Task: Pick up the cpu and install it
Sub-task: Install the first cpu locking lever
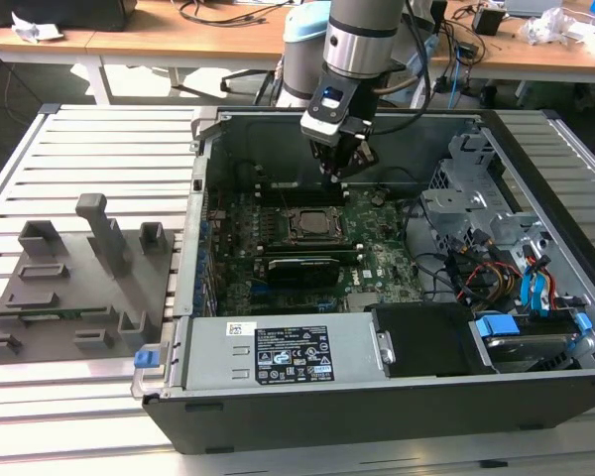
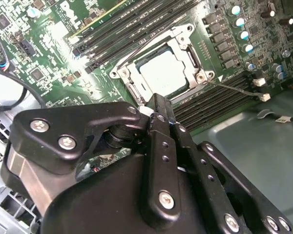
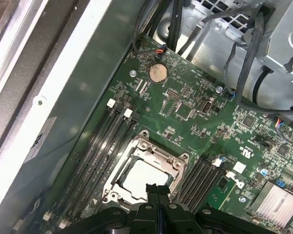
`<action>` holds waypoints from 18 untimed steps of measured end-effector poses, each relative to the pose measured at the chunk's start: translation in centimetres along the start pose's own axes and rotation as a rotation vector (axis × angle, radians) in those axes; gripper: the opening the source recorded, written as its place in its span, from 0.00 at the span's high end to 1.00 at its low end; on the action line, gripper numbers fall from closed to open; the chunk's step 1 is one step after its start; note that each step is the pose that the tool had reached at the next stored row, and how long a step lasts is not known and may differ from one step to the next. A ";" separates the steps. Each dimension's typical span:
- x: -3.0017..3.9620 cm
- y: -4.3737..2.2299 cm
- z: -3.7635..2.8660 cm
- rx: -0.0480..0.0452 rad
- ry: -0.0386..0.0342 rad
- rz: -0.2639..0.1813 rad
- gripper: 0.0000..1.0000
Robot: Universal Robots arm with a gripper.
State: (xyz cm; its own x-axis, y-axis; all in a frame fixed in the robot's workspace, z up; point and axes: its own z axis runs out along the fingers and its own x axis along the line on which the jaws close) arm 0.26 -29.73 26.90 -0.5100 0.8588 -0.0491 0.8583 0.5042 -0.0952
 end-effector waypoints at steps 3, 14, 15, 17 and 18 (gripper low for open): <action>0.00 0.00 0.00 -0.0015 -0.0031 -0.031 0.89; 0.00 0.00 0.00 -0.0111 -0.0218 -0.227 0.89; 0.00 0.00 0.00 -0.0118 -0.0231 -0.240 0.89; 0.00 0.00 0.00 -0.0141 -0.0275 -0.287 0.89; 0.00 0.00 0.00 -0.0150 -0.0293 -0.305 0.89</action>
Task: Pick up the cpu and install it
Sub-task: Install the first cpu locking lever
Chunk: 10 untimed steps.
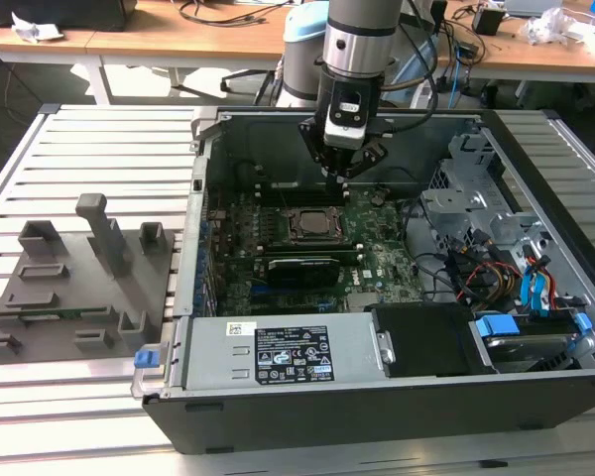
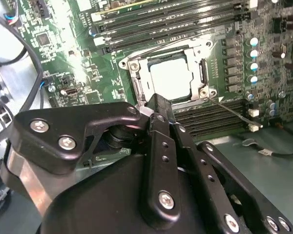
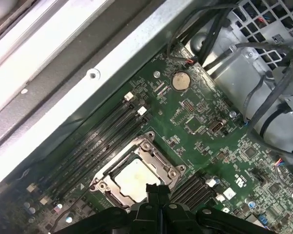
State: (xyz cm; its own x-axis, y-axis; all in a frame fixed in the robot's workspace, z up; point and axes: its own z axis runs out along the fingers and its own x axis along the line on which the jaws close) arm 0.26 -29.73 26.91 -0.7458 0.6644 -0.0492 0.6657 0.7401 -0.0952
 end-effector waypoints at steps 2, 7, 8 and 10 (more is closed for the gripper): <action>0.00 0.00 0.00 -0.0012 -0.0024 -0.025 0.89; 0.00 0.00 0.00 -0.0053 -0.0100 -0.104 0.89; 0.00 0.00 0.00 -0.0061 -0.0118 -0.123 0.89; 0.00 0.00 0.00 -0.0069 -0.0132 -0.138 0.89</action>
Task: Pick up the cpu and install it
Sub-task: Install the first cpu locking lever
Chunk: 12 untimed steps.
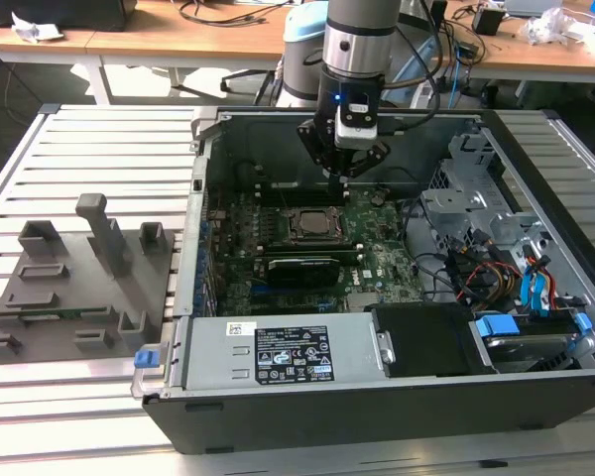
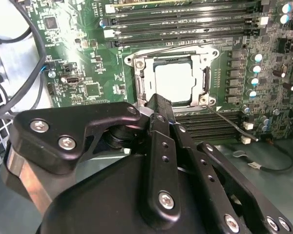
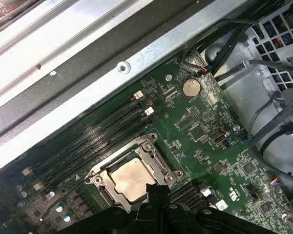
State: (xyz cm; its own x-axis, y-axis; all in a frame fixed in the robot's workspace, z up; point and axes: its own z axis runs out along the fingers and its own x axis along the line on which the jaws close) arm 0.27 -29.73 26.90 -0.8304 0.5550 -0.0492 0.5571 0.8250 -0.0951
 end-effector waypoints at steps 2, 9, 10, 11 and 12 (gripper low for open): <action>0.00 0.00 0.00 -0.0015 -0.0030 -0.032 0.89; 0.00 0.00 0.00 -0.0052 -0.0102 -0.107 0.89; 0.00 0.00 0.00 -0.0057 -0.0111 -0.116 0.89; 0.00 0.00 0.00 -0.0062 -0.0122 -0.128 0.89; 0.00 0.00 0.00 -0.0067 -0.0130 -0.136 0.89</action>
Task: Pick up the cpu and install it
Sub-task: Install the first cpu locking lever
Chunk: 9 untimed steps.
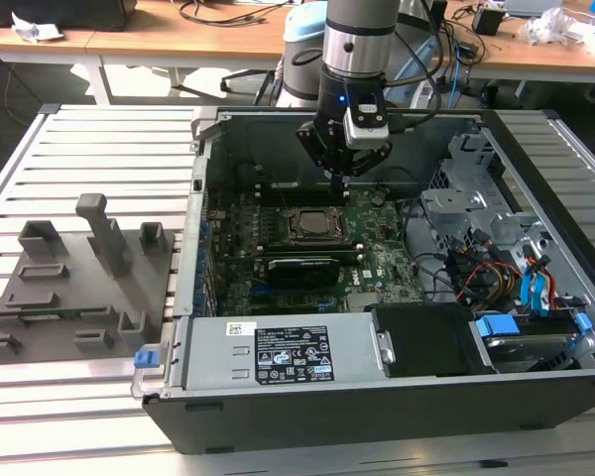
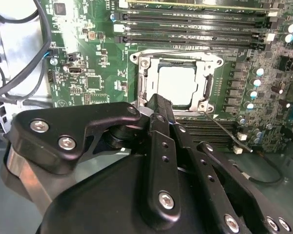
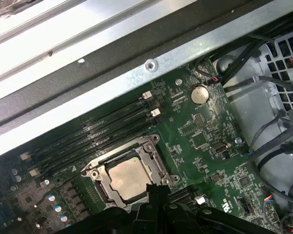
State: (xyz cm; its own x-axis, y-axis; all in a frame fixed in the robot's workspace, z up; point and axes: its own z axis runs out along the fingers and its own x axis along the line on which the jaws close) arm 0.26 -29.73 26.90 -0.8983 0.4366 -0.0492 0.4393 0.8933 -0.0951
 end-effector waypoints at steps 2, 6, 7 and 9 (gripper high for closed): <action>0.00 0.00 0.00 -0.0009 -0.0019 -0.020 0.89; 0.00 0.00 0.00 -0.0025 -0.0051 -0.053 0.89; 0.00 0.00 0.00 -0.0030 -0.0058 -0.061 0.89; 0.00 0.00 0.00 -0.0037 -0.0074 -0.077 0.89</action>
State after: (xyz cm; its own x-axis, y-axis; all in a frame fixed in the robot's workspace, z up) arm 0.26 -29.73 26.91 -0.9294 0.3657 -0.0492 0.3688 0.9246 -0.0952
